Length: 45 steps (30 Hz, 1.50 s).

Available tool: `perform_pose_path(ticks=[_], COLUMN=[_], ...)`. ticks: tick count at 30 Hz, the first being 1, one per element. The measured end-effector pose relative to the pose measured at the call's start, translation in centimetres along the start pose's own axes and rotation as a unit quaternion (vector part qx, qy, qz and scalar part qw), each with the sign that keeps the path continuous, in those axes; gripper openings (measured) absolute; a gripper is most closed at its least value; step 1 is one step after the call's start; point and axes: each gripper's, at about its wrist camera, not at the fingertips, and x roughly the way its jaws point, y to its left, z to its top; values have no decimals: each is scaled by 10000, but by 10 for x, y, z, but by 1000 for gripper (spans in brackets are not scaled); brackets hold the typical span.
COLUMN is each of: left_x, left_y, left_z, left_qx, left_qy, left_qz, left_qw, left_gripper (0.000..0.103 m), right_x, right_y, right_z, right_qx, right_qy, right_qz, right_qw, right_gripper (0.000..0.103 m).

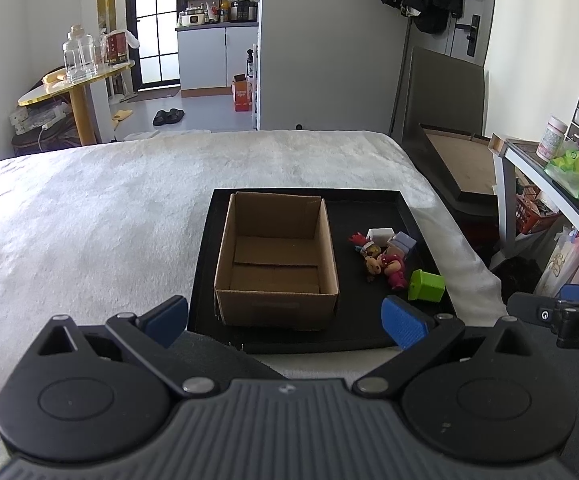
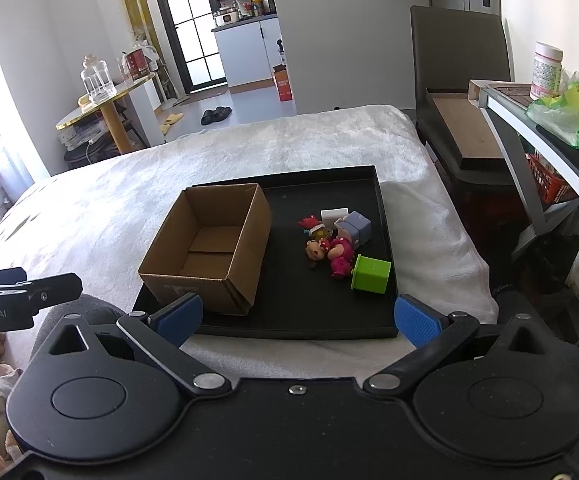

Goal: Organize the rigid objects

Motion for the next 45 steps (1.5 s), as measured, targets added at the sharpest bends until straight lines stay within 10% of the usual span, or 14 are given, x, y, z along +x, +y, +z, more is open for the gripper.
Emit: perform_pose_path(ticks=[45], left_x=[67], left_y=[33], left_z=[7], left_qx=[-228], left_qy=[309], left_qz=[301], left_qw=[9988], left_gripper=[102], right_x=[50], right_y=[-26], right_z=[-8], right_qx=[278], right_qy=[207], right_qz=[-141], right_qw=[9993], right_gripper=[103])
